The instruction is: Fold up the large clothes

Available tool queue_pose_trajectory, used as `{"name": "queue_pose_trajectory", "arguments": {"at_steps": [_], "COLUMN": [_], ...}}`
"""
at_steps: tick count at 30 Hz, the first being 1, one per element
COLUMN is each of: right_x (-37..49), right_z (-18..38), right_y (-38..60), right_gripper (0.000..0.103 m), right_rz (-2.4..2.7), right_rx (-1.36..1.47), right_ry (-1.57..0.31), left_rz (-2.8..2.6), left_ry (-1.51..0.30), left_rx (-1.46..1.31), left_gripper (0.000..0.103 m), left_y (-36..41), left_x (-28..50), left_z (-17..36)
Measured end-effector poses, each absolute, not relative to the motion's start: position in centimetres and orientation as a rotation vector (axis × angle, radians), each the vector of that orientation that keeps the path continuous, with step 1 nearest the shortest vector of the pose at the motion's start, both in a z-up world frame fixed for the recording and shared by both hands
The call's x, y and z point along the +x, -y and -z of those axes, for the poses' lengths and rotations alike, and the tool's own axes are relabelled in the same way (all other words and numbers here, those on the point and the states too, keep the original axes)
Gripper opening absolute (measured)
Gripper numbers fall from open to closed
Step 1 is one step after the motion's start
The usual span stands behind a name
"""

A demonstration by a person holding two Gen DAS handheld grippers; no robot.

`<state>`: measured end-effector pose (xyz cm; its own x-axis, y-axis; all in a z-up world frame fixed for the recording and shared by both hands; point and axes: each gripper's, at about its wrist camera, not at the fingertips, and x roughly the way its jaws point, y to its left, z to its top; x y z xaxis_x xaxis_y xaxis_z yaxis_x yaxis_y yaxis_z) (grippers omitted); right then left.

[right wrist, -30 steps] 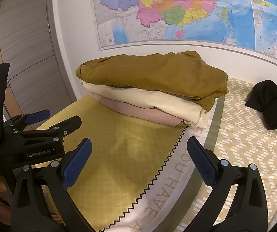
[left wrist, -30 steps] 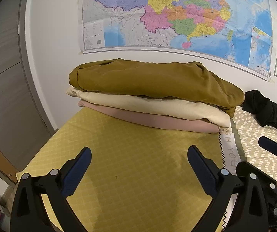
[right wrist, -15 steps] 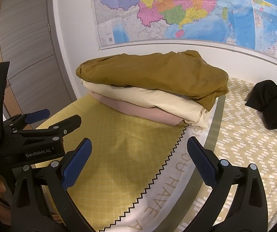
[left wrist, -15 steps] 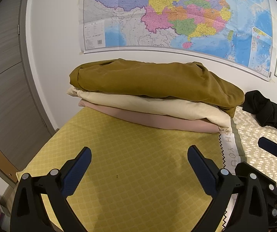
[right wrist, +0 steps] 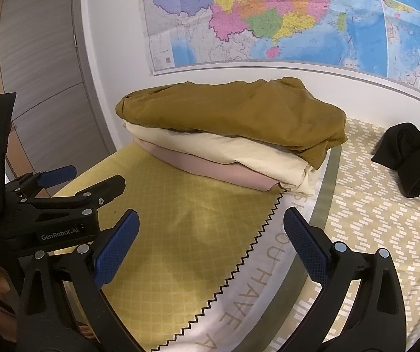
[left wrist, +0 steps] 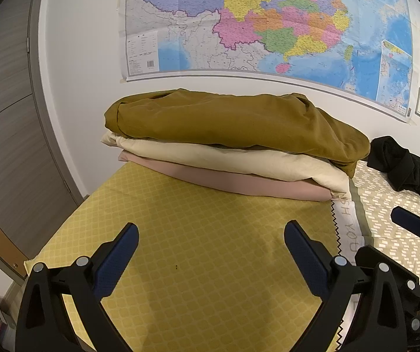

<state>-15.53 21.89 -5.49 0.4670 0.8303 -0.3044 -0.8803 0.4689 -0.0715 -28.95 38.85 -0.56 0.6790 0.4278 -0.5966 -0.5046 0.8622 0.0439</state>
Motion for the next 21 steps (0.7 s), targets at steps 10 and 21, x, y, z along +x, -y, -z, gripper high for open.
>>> {"name": "queue_pose_trajectory", "arguments": {"at_steps": [10,21], "right_x": [-15.59,-15.59], "right_z": [5.34,5.12], "right_y": [-21.82,-21.68], "right_gripper": [0.097,0.097], "right_rz": [-1.062,-1.058], "right_rx": [-0.226,-0.221], "right_ry": [-0.234,-0.231], "left_rz": [-0.526,-0.525], "left_ry": [-0.634,-0.633], "left_rx": [-0.125,-0.124], "left_gripper": [0.096,0.096], "left_y": [-38.63,-38.45], "left_x": [-28.88,-28.8], "left_z": [0.47,0.37]}}
